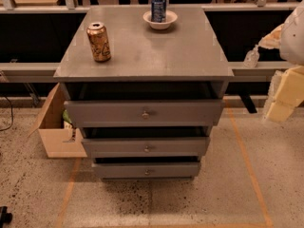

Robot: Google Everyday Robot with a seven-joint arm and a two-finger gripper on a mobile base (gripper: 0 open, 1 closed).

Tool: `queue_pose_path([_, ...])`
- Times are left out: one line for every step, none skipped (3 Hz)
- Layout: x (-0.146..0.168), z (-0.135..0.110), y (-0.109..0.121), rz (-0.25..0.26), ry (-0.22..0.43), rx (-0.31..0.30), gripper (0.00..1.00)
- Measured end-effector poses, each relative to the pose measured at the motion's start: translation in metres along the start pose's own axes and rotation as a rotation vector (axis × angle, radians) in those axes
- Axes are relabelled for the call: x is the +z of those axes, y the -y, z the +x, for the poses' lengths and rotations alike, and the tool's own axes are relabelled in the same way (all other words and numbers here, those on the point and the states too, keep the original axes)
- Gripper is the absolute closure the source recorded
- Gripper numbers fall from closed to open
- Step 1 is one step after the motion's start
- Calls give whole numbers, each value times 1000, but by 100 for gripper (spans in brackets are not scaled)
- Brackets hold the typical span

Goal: Pick pepsi can from paper bowl and place on counter

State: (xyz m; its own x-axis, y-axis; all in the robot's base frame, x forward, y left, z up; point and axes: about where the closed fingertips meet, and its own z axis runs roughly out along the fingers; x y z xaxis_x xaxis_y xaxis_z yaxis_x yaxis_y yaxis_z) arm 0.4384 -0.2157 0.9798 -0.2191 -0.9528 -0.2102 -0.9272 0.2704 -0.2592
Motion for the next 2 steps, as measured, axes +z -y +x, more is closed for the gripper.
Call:
queue_pose_path([0, 0, 0, 0, 0, 0, 0])
queue_pose_path([-2, 0, 2, 14, 14, 16, 0])
